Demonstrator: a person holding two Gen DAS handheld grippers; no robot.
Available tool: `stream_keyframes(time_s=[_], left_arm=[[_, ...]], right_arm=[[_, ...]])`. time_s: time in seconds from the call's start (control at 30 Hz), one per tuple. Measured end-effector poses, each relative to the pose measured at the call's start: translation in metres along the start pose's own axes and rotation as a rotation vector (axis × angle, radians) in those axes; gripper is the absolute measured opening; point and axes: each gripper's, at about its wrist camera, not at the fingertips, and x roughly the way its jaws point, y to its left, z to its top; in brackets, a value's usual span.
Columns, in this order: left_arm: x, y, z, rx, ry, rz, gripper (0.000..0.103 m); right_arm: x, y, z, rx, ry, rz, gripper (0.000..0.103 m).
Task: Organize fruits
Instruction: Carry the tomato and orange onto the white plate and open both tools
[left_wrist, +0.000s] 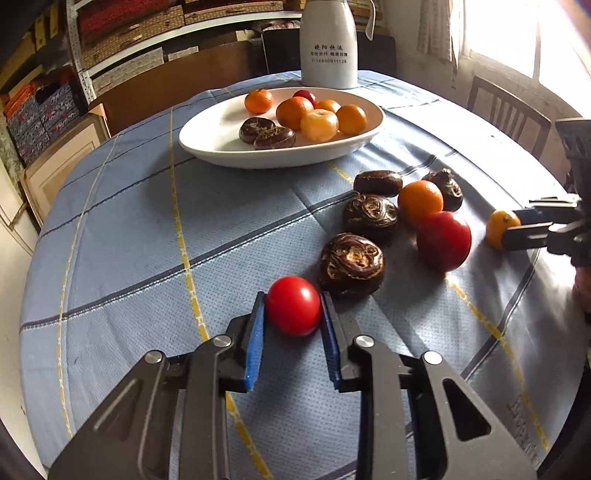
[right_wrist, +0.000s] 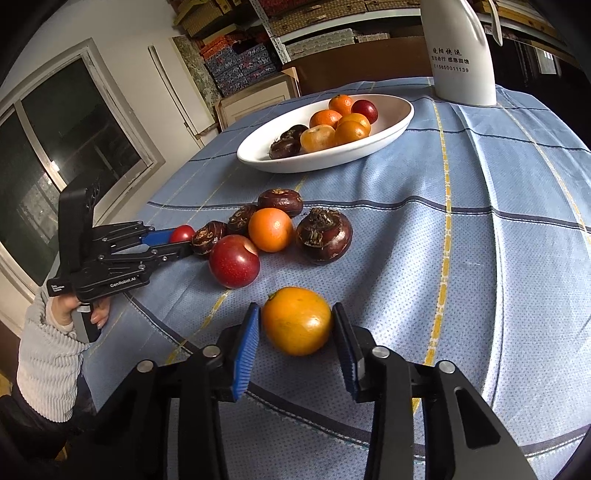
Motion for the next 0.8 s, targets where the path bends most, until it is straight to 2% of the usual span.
stream_keyframes(time_s=[0.27, 0.43, 0.57, 0.67, 0.8], left_arm=[[-0.022, 0.009, 0.012, -0.109, -0.08, -0.007, 0.027], [-0.025, 0.004, 0.058, -0.109, -0.133, -0.008, 0.027], [-0.014, 0.001, 0.091, -0.109, -0.158, 0.008, 0.027], [0.004, 0.007, 0.112, -0.145, -0.159, 0.027, 0.027], [0.032, 0.013, 0.128, -0.18, -0.146, 0.03, 0.027]], right_arm=[[-0.007, -0.005, 0.009, 0.011, -0.029, 0.036, 0.038], [-0.022, -0.005, 0.052, -0.002, -0.127, 0.0, 0.038], [-0.018, -0.01, 0.094, 0.003, -0.176, -0.047, 0.038], [-0.001, -0.013, 0.121, 0.02, -0.181, -0.06, 0.038], [0.036, -0.01, 0.142, 0.029, -0.146, -0.028, 0.038]])
